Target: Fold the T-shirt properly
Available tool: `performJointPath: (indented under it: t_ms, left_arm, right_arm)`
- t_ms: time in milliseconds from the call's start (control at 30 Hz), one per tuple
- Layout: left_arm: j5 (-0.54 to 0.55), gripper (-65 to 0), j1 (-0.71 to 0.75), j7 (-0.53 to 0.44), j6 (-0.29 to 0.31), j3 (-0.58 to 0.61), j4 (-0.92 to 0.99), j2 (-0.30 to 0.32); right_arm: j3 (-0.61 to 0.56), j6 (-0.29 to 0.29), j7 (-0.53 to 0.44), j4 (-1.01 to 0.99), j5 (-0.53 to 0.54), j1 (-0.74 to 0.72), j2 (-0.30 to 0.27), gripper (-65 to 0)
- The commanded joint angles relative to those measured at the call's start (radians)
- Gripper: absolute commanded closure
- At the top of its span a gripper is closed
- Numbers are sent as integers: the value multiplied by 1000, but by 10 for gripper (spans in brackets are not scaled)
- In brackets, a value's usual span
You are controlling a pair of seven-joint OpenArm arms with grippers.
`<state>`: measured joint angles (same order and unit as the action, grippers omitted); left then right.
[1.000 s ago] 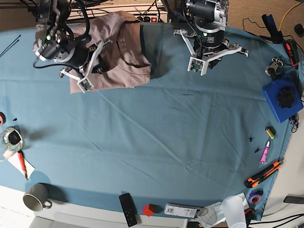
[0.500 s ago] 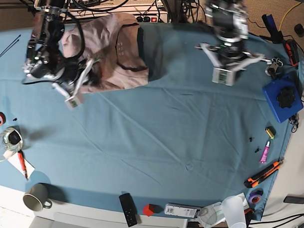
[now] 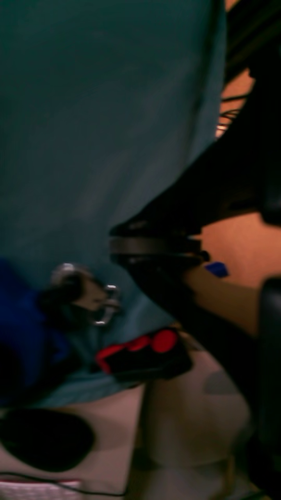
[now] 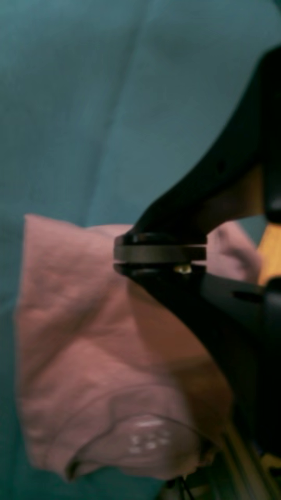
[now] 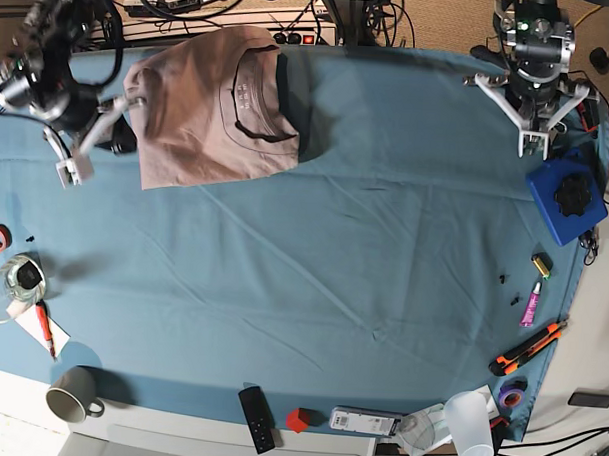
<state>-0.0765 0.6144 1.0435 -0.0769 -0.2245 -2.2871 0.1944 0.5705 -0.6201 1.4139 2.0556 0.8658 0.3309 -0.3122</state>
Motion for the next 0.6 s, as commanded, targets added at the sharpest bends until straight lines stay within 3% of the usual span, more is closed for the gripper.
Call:
performJointPath:
  t_ms: [0, 167, 267, 400, 567]
  left_arm:
    - [-5, 0, 16, -11, -4, -3, -23, 5]
    - [6, 0, 71, 20, 0, -3, -42, 5]
    - [7, 0, 104, 72, 39, -3, -42, 5]
    - [12, 0, 170, 86, 41, -3, -42, 5]
    - [91, 0, 286, 81, 41, -3, -42, 5]
  right_arm:
    - [27, -2, -18, 44, 21, 21, -15, 0]
    - [86, -4, -18, 119, 32, 148, -15, 0]
    - [86, -14, -18, 119, 89, 220, -14, 0]
    - [86, -38, -18, 119, 149, 319, -14, 0]
    - [86, -47, -18, 119, 150, 464, -14, 0]
